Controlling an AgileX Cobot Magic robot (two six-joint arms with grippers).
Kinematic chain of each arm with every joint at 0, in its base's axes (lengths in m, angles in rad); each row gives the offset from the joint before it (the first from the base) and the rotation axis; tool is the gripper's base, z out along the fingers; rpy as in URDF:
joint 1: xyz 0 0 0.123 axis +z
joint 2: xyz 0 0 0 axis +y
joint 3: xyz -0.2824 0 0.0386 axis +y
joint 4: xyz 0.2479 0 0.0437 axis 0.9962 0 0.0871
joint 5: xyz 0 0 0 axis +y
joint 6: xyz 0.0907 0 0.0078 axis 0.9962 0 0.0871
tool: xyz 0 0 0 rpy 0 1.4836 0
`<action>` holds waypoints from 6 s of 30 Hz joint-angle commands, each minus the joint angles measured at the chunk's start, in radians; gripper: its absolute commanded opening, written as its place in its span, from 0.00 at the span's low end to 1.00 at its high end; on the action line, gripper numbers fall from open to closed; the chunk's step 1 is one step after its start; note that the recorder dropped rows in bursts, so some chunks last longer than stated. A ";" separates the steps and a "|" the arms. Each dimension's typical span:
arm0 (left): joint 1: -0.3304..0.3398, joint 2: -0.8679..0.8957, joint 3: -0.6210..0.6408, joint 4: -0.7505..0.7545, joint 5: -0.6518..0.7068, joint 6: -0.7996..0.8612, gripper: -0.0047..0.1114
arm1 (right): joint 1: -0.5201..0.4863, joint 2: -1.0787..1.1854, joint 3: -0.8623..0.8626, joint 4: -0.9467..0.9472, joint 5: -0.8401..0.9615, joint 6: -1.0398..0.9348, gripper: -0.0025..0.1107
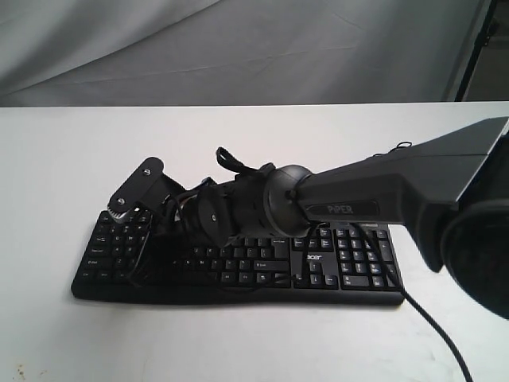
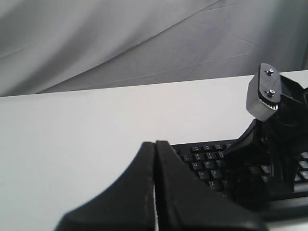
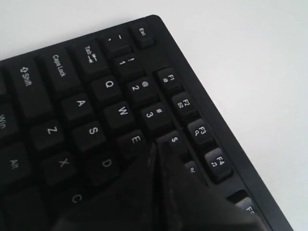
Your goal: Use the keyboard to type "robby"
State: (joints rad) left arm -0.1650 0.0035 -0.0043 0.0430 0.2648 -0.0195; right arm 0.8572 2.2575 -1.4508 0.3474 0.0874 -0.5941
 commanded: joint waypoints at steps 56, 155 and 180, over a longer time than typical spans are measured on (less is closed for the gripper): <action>-0.006 -0.003 0.004 0.005 -0.007 -0.003 0.04 | -0.099 -0.204 0.379 -0.041 -0.165 -0.005 0.02; -0.006 -0.003 0.004 0.005 -0.007 -0.003 0.04 | 0.040 -0.137 0.262 -0.048 -0.123 -0.011 0.02; -0.006 -0.003 0.004 0.005 -0.007 -0.003 0.04 | -0.040 -0.166 0.117 -0.099 -0.006 -0.011 0.02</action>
State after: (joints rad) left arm -0.1650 0.0035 -0.0043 0.0430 0.2648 -0.0195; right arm 0.8264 2.0704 -1.3129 0.2642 0.0507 -0.6033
